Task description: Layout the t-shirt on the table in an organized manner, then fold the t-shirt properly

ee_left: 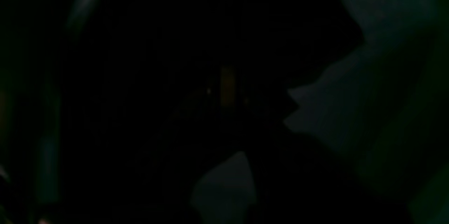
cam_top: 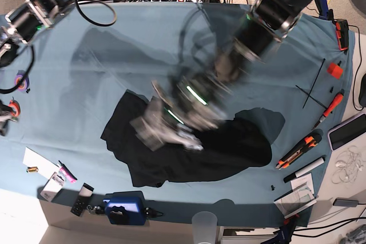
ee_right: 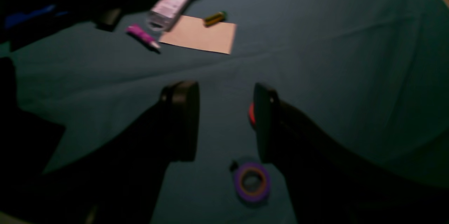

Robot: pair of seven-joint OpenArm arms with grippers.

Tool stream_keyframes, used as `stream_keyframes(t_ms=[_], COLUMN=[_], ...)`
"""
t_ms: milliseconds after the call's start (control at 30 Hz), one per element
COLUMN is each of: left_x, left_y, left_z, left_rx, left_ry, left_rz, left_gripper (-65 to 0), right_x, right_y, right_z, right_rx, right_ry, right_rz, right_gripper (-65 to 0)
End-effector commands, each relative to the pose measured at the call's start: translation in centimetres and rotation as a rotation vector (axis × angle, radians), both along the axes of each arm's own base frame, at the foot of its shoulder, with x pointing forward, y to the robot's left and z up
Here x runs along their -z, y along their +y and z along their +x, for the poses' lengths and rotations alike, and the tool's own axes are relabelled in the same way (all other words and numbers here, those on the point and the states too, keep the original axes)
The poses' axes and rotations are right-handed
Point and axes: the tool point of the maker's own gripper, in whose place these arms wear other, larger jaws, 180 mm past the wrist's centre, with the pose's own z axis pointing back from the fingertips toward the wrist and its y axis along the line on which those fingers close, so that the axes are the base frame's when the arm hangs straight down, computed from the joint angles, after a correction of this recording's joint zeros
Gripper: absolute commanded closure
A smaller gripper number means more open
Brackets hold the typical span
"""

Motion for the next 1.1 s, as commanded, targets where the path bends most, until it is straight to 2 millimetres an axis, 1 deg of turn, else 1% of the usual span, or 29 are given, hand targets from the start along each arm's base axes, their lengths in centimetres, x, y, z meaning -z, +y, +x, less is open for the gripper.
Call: stream_keyframes(t_ms=[0,33,133,200,233,300,367,467,567,633,833,967,1000,1033,1067], left_x=[-2.0,-1.7,-0.7,-0.2,0.0,0.3,0.6,1.7,2.4,2.9,4.3,5.7,5.8,6.0,6.0], left_y=[-1.4,-1.9,-3.4,-4.0,-4.2,-4.3,-4.3,-4.0,-2.9,-2.3,-1.8,-1.5,-1.5,-1.5,-1.3], left_z=[0.3,-0.4,-2.4,-3.5,-3.9,-4.2,-4.0,-3.3,-1.8,-1.1,-1.0,-0.9,-0.8,-0.6,-0.1], left_rx=[0.035,0.064,0.143,0.178,0.19,0.199,0.203,0.208,0.141,0.109,0.113,0.108,0.097,0.078,0.043], left_ry=[-0.087,-0.118,-0.142,-0.141,-0.14,-0.137,-0.143,-0.183,-0.223,-0.237,-0.221,-0.195,-0.193,-0.193,-0.201], left_rz=[-0.006,0.026,0.076,0.09,0.094,0.099,0.105,0.152,0.173,0.191,0.215,0.242,0.245,0.243,0.235], left_gripper=[0.0,-0.1,-14.3,-22.2,-25.3,-28.0,-28.2,-28.7,-29.7,-29.7,-29.7,-29.6,-29.4,-27.6,-24.2], right_x=[-2.7,-2.8,-2.9,-2.9,-2.9,-2.9,-2.9,-2.9,-3.0,-3.0,-2.9,-2.9,-2.9,-2.9,-2.9], right_y=[-0.7,-0.8,-0.9,-0.9,-0.9,-0.9,-0.9,-0.8,-0.5,-0.3,-0.3,-0.3,-0.3,-0.3,-0.3], right_z=[0.2,0.2,0.1,0.1,0.2,0.2,0.1,0.2,0.3,0.4,0.4,0.4,0.4,0.3,0.4], right_rx=[0.0,0.001,0.002,0.002,0.002,0.002,0.002,0.0,-0.015,-0.022,-0.021,-0.021,-0.021,-0.021,-0.021], right_ry=[-0.062,-0.06,-0.06,-0.06,-0.06,-0.06,-0.058,-0.059,-0.071,-0.076,-0.071,-0.068,-0.068,-0.068,-0.068], right_rz=[-0.043,-0.048,-0.051,-0.05,-0.05,-0.05,-0.049,-0.047,-0.031,-0.023,-0.022,-0.02,-0.02,-0.02,-0.02], right_gripper=[-26.2,-26.2,-26.2,-26.2,-26.2,-26.2,-26.2,-26.2,-26.2,-26.2,-26.2,-26.2,-26.2,-26.2,-26.2])
